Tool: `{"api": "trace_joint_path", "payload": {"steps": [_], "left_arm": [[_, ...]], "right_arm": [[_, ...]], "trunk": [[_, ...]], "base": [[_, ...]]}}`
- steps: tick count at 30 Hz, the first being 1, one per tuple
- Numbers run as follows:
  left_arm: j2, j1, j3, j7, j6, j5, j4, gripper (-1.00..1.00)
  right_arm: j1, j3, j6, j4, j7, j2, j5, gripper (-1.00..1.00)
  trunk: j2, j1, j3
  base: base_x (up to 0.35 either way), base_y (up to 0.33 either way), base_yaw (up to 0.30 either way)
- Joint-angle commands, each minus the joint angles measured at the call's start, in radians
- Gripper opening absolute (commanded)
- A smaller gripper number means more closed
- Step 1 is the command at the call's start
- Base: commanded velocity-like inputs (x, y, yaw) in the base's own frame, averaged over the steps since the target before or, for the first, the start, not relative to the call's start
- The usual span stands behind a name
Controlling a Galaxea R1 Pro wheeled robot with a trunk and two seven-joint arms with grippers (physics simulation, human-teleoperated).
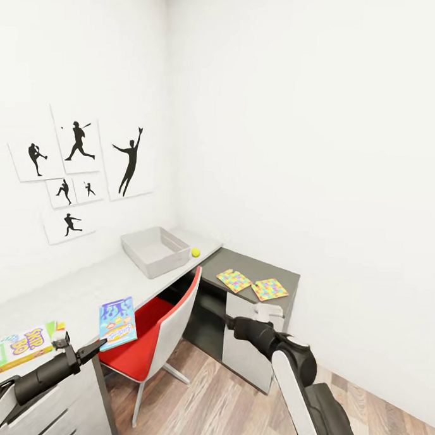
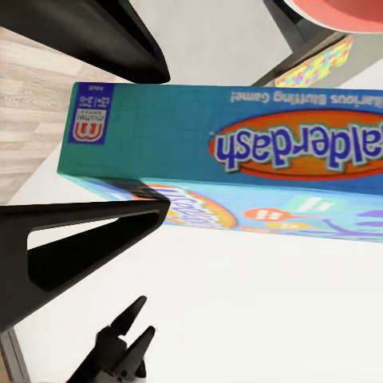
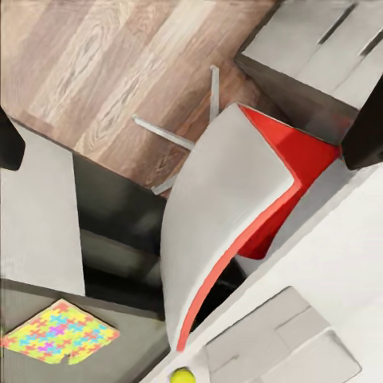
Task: Put all the toys in the child's room - the three board games (two on the bed and one on the table), the two jigsaw puzzles on the table, and the tennis ball on the table - inside the toy box on the table in the child's room.
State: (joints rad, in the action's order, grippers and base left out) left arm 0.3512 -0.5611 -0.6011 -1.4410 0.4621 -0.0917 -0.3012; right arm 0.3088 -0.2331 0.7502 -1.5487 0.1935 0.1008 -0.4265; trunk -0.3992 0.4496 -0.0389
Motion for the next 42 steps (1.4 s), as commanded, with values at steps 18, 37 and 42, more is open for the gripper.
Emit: {"api": "trace_joint_path", "payload": {"steps": [18,37,42], "left_arm": [[0.015,-0.009,0.006,0.068,0.269,0.031,-0.187,-1.00],[-0.023,-0.234,0.002,0.368,0.549,0.024,-0.371,-1.00],[-0.026,-0.236,0.000,0.371,0.548,0.022,-0.371,-1.00]], "right_arm": [[0.009,0.167,0.154,-0.030,-0.041,0.014,-0.038,1.00],[0.622,0.184,0.297,0.369,-0.043,0.027,-0.167,1.00],[0.624,0.188,0.297,0.372,-0.042,0.025,-0.173,1.00]], "trunk": [[-0.001,0.000,0.000],[-0.001,0.000,0.000],[-0.001,0.000,0.000]], "base": [[0.000,0.000,0.000],[0.000,0.000,0.000],[0.014,-0.003,0.000]]}}
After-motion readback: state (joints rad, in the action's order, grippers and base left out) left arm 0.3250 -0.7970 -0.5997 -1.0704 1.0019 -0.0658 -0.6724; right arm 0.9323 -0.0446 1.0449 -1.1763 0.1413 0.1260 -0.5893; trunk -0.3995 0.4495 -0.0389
